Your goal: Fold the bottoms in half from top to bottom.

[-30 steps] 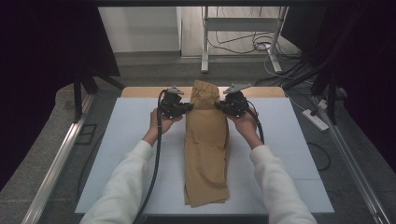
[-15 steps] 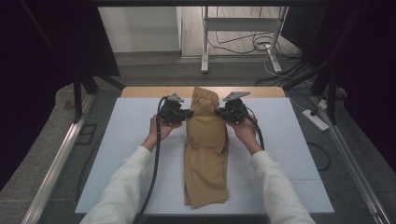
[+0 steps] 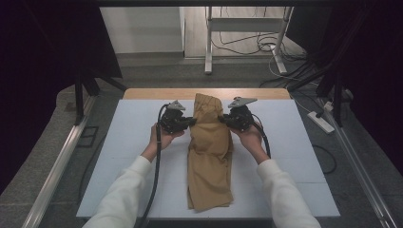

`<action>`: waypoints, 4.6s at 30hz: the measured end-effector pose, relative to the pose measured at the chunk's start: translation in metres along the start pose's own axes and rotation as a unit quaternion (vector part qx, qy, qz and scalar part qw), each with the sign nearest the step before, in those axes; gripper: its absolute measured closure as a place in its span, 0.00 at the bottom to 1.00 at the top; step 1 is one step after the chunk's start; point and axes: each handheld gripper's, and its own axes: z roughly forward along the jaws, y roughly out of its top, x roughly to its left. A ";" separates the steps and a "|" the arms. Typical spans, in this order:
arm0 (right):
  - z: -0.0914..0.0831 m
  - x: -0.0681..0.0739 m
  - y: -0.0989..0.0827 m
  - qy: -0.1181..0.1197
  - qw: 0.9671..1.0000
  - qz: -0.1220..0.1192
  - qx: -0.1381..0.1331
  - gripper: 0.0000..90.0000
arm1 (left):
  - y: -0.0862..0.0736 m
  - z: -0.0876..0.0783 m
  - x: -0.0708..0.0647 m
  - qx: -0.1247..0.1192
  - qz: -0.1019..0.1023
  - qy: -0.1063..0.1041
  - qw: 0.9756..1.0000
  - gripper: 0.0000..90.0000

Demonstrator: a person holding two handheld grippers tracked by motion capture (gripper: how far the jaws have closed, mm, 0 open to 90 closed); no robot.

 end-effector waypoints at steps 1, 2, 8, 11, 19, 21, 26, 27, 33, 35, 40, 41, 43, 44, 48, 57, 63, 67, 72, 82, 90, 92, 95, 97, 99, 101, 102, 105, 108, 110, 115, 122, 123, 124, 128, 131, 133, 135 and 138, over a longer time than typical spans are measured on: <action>-0.001 0.001 -0.001 0.002 1.000 0.000 -0.001 0.91 | -0.001 -0.001 -0.001 0.001 -0.001 -0.003 1.000 0.93; -0.001 0.002 -0.001 0.003 1.000 0.001 0.000 0.91 | -0.002 -0.001 -0.002 0.002 0.000 -0.003 1.000 0.93; -0.003 0.006 -0.005 0.009 1.000 0.003 0.002 0.91 | -0.007 -0.004 -0.006 0.004 0.003 -0.006 1.000 0.93; -0.004 0.008 -0.006 0.012 1.000 0.007 0.002 0.91 | -0.008 -0.005 -0.008 0.005 0.002 -0.009 1.000 0.92; -0.008 0.010 -0.010 0.022 1.000 0.016 -0.002 0.91 | -0.011 -0.009 -0.014 0.007 0.009 -0.013 1.000 0.92; -0.009 0.012 -0.011 0.023 1.000 0.015 -0.001 0.91 | -0.012 -0.010 -0.016 0.008 0.010 -0.013 1.000 0.92; -0.011 0.016 -0.012 0.026 1.000 0.014 -0.003 0.91 | -0.016 -0.012 -0.018 0.010 0.010 -0.017 1.000 0.92; -0.011 0.017 -0.013 0.027 1.000 0.013 -0.003 0.91 | -0.017 -0.013 -0.019 0.009 0.009 -0.018 1.000 0.92; -0.013 0.024 -0.015 0.024 1.000 0.002 -0.004 0.91 | -0.023 -0.015 -0.023 0.009 0.012 -0.021 1.000 0.91; -0.014 0.027 -0.017 0.022 1.000 -0.002 -0.003 0.91 | -0.025 -0.015 -0.024 0.011 0.012 -0.022 1.000 0.91; -0.014 0.030 -0.022 0.025 1.000 -0.001 -0.006 0.90 | -0.029 -0.015 -0.027 0.015 0.014 -0.023 1.000 0.91; -0.015 0.030 -0.023 0.028 1.000 0.001 -0.007 0.90 | -0.029 -0.015 -0.028 0.016 0.014 -0.023 1.000 0.91; -0.016 0.031 -0.025 0.030 1.000 0.003 -0.009 0.90 | -0.029 -0.015 -0.029 0.016 0.017 -0.023 0.999 0.91; -0.017 0.031 -0.025 0.030 1.000 0.002 -0.008 0.90 | -0.030 -0.016 -0.030 0.017 0.017 -0.023 0.999 0.91; -0.020 0.034 -0.028 0.034 0.999 0.002 -0.012 0.90 | -0.033 -0.016 -0.033 0.018 0.018 -0.025 0.999 0.91; -0.026 0.042 -0.034 0.042 0.999 0.007 -0.019 0.90 | -0.038 -0.018 -0.039 0.024 0.019 -0.024 0.999 0.90; -0.029 0.045 -0.037 0.050 0.999 0.006 -0.016 0.90 | -0.041 -0.019 -0.040 0.024 0.013 -0.028 0.999 0.90; -0.030 0.047 -0.039 0.057 0.998 0.007 -0.013 0.90 | -0.043 -0.019 -0.042 0.026 0.014 -0.028 0.999 0.90; -0.032 0.051 -0.042 0.065 0.998 0.004 -0.006 0.90 | -0.046 -0.019 -0.044 0.029 0.011 -0.031 0.999 0.90; -0.040 0.060 -0.046 0.076 0.997 -0.006 -0.008 0.90 | -0.054 -0.023 -0.051 0.032 0.017 -0.033 0.999 0.89; -0.047 0.069 -0.052 0.083 0.996 -0.014 -0.005 0.89 | -0.059 -0.026 -0.057 0.031 0.023 -0.038 0.999 0.89; -0.048 0.070 -0.053 0.083 0.996 -0.014 -0.003 0.89 | -0.060 -0.027 -0.058 0.032 0.024 -0.038 0.998 0.89; -0.049 0.071 -0.055 0.084 0.996 -0.015 -0.004 0.89 | -0.060 -0.028 -0.060 0.030 0.025 -0.039 0.998 0.89; -0.050 0.072 -0.055 0.084 0.996 -0.016 -0.004 0.89 | -0.061 -0.028 -0.061 0.031 0.027 -0.040 0.998 0.89; -0.051 0.073 -0.056 0.087 0.996 -0.016 -0.004 0.89 | -0.062 -0.029 -0.061 0.030 0.027 -0.044 0.998 0.89; -0.053 0.075 -0.056 0.089 0.996 -0.015 -0.004 0.89 | -0.063 -0.030 -0.063 0.030 0.028 -0.045 0.998 0.89; -0.053 0.075 -0.057 0.091 0.996 -0.016 -0.004 0.89 | -0.064 -0.030 -0.063 0.030 0.028 -0.046 0.998 0.89; -0.055 0.078 -0.059 0.094 0.995 -0.015 -0.002 0.89 | -0.065 -0.031 -0.065 0.032 0.031 -0.046 0.998 0.88; -0.055 0.082 -0.062 0.097 0.995 -0.018 0.002 0.89 | -0.067 -0.031 -0.068 0.035 0.033 -0.048 0.998 0.88; -0.057 0.084 -0.064 0.098 0.995 -0.022 0.004 0.89 | -0.068 -0.031 -0.069 0.035 0.035 -0.049 0.998 0.88; -0.059 0.087 -0.068 0.105 0.994 -0.022 0.009 0.89 | -0.071 -0.032 -0.073 0.040 0.039 -0.053 0.997 0.87; -0.060 0.090 -0.071 0.106 0.994 -0.026 0.013 0.89 | -0.074 -0.032 -0.075 0.043 0.040 -0.055 0.997 0.86; -0.060 0.091 -0.072 0.107 0.994 -0.026 0.013 0.89 | -0.075 -0.032 -0.076 0.043 0.041 -0.056 0.997 0.86; -0.060 0.092 -0.072 0.108 0.994 -0.029 0.013 0.89 | -0.075 -0.033 -0.076 0.044 0.042 -0.056 0.997 0.86; -0.062 0.094 -0.075 0.115 0.993 -0.031 0.015 0.88 | -0.079 -0.033 -0.079 0.047 0.044 -0.059 0.996 0.84; -0.063 0.096 -0.078 0.117 0.993 -0.030 0.018 0.87 | -0.081 -0.033 -0.081 0.050 0.046 -0.060 0.996 0.83; -0.063 0.097 -0.080 0.118 0.992 -0.032 0.018 0.87 | -0.082 -0.033 -0.081 0.051 0.044 -0.060 0.996 0.83; -0.063 0.098 -0.081 0.117 0.992 -0.035 0.019 0.86 | -0.083 -0.033 -0.081 0.052 0.043 -0.061 0.996 0.83; -0.063 0.101 -0.082 0.117 0.992 -0.042 0.019 0.86 | -0.084 -0.033 -0.081 0.054 0.043 -0.060 0.996 0.84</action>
